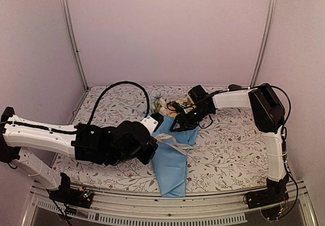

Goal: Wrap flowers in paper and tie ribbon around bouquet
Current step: Cross the ribbon over the folded bouquet.

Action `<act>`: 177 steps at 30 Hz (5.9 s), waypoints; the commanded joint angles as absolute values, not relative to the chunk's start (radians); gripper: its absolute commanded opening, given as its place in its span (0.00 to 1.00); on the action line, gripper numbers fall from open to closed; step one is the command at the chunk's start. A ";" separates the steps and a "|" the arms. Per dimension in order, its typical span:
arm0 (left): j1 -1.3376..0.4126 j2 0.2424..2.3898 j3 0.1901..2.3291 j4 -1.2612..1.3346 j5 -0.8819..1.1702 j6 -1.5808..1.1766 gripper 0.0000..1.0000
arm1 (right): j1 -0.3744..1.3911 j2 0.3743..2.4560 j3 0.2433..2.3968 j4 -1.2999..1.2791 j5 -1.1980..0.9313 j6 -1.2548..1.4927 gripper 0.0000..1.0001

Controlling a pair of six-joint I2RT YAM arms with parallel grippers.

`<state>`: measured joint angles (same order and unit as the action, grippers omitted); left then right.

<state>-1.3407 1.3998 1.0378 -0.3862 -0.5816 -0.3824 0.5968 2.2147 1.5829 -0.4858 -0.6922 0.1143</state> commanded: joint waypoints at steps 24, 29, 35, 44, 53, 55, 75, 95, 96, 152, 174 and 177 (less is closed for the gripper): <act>-1.155 1.618 0.905 0.047 -0.303 -0.320 0.00 | 0.594 2.193 1.527 -0.532 -0.683 0.101 0.64; -1.106 1.682 0.921 0.099 -0.210 -0.308 0.00 | 0.595 2.157 1.517 -0.527 -0.690 0.110 0.65; -1.046 1.736 0.951 0.136 -0.165 -0.277 0.00 | 0.589 2.118 1.504 -0.520 -0.722 0.122 0.66; -1.007 1.847 0.992 0.125 -0.106 -0.272 0.00 | 0.573 2.039 1.455 -0.506 -0.746 0.157 0.68; -0.999 1.927 0.991 0.165 -0.052 -0.301 0.00 | 0.559 1.965 1.364 -0.500 -0.705 0.181 0.69; -0.999 1.938 0.991 0.168 -0.045 -0.303 0.00 | 0.559 1.926 1.347 -0.492 -0.701 0.190 0.68; -0.986 1.935 0.971 0.198 -0.019 -0.303 0.00 | 0.790 1.567 0.887 -0.101 -0.509 0.471 0.30; -0.975 1.907 0.968 0.183 -0.021 -0.285 0.00 | 0.862 1.722 0.895 -0.110 -0.489 0.414 0.30; -0.974 1.908 0.969 0.183 -0.021 -0.285 0.00 | 0.861 1.717 0.891 -0.104 -0.502 0.408 0.27; -1.001 1.849 0.935 0.181 0.621 0.025 0.00 | 0.634 1.663 0.922 -0.098 -0.505 0.507 0.00; -0.938 1.843 0.941 0.287 0.561 -0.146 0.00 | 0.634 1.700 0.883 -0.078 -0.551 0.472 0.11; -0.917 1.847 0.951 0.221 0.494 -0.144 0.00 | 0.634 1.701 0.894 -0.107 -0.540 0.453 0.14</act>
<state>-0.9565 1.8660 0.9493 0.3107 0.6472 -0.1169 0.6395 1.6875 0.8776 -0.0937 -0.5819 0.4801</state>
